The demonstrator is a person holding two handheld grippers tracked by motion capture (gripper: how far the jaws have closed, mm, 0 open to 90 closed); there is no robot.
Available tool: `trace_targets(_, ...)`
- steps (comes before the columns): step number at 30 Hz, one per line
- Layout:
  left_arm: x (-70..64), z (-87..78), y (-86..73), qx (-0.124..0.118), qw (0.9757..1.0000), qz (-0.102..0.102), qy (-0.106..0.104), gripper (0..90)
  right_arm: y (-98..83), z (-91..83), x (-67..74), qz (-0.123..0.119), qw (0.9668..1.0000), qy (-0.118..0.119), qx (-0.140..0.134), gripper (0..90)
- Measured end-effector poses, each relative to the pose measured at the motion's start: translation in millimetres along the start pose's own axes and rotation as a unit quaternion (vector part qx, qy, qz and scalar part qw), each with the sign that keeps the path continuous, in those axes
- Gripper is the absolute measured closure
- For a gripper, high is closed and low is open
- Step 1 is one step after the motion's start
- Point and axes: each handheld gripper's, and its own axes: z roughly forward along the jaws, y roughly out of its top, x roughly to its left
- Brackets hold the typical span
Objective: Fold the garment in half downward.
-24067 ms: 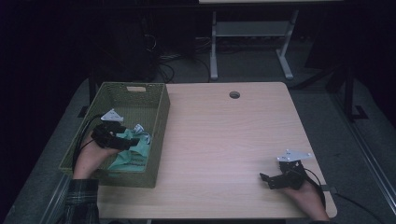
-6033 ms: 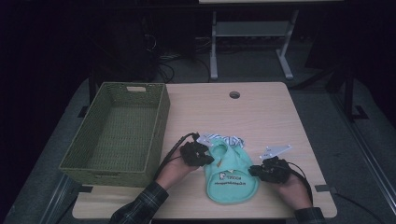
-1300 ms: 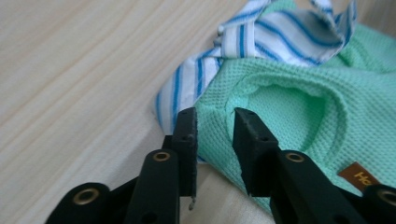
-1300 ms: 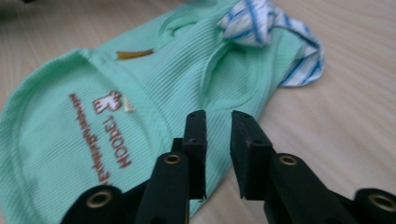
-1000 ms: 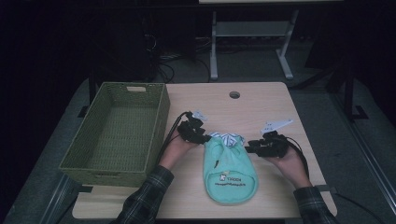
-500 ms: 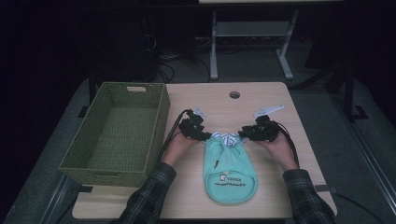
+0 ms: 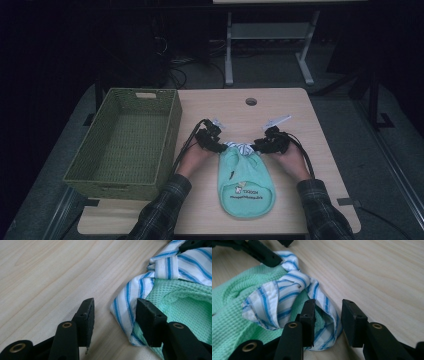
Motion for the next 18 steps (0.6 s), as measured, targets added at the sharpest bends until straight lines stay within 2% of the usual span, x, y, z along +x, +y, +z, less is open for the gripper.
trace_targets(4, -1.7, 0.1, 0.0, 0.002, 1.0000, 0.004, -0.003, 52.3, -1.7, 1.0, 2.2, -0.016, 0.9999, -0.003, -0.003, 66.2)
trace_targets(7, -2.7, -0.1, 0.2, 0.003, 0.9999, 0.009, -0.009, 57.9, -4.1, 0.5, 5.0, -0.015, 0.9999, -0.002, -0.006, 71.3)
trace_targets(14, -6.3, -0.1, 1.7, 0.007, 0.9995, 0.013, -0.028, 77.3, -3.6, 0.5, 5.6, 0.015, 0.9998, 0.013, 0.000, 81.4)
trace_targets(18, -6.1, -0.3, 2.2, 0.010, 0.9993, 0.011, -0.035, 83.5, -2.9, 0.7, 5.8, 0.018, 0.9997, 0.016, 0.003, 84.8)
